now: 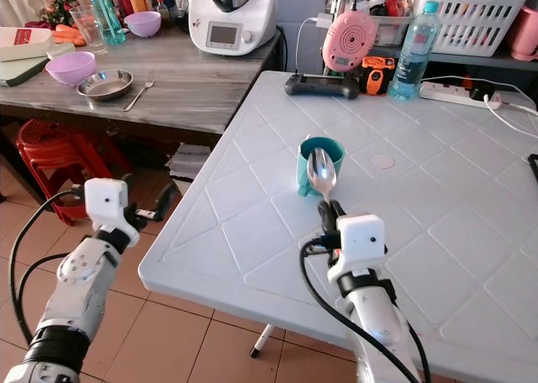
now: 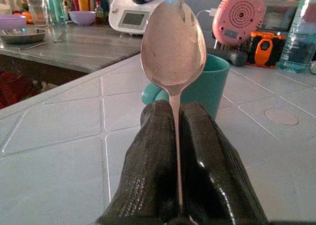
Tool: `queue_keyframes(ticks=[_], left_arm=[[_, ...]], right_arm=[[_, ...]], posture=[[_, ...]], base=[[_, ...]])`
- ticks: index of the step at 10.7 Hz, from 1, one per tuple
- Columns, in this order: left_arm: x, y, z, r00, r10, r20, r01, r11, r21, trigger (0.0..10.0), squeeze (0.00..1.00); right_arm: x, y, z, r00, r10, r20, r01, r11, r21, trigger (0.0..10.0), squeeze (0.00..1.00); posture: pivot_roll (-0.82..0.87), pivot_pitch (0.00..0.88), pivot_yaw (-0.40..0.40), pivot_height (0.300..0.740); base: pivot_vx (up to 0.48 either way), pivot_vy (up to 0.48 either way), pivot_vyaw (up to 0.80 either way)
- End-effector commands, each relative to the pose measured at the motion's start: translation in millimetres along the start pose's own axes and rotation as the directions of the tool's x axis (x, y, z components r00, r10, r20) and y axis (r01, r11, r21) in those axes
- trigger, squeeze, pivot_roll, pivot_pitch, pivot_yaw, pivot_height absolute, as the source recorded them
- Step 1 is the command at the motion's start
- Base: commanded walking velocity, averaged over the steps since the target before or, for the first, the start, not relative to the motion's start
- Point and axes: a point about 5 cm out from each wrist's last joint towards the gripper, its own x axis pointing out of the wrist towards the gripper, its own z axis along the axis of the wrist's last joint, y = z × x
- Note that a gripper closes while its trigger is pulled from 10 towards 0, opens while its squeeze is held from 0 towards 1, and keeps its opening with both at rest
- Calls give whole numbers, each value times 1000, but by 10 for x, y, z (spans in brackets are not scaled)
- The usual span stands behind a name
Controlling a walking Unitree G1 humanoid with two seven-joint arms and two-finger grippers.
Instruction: Setting the table
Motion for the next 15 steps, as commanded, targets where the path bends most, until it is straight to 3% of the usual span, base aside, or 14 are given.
queue_keyframes(ticks=[1, 8, 15], left_arm=[[5, 10, -4, 1000, -2, -11, 2, 1000, -2, 10000, 0], [4, 5, -3, 1000, -23, -8, 22, 999, -25, 10000, 0], [41, -24, 8, 999, -41, -9, 40, 999, -24, 10000, 0]], right_arm=[[0, 0, 40, 1000, -3, 22, 3, 1000, -6, 10000, 0], [15, 50, -9, 1000, 5, 7, -5, 1000, 0, 10000, 0], [37, 70, -37, 1000, 2, 5, -2, 1000, 5, 10000, 0]], posture=[[-19, 0, 67, 740], [-11, 1, 71, 740], [-6, 0, 74, 740]], base=[[0, 247, -556], [0, 380, -82], [0, 461, -496]])
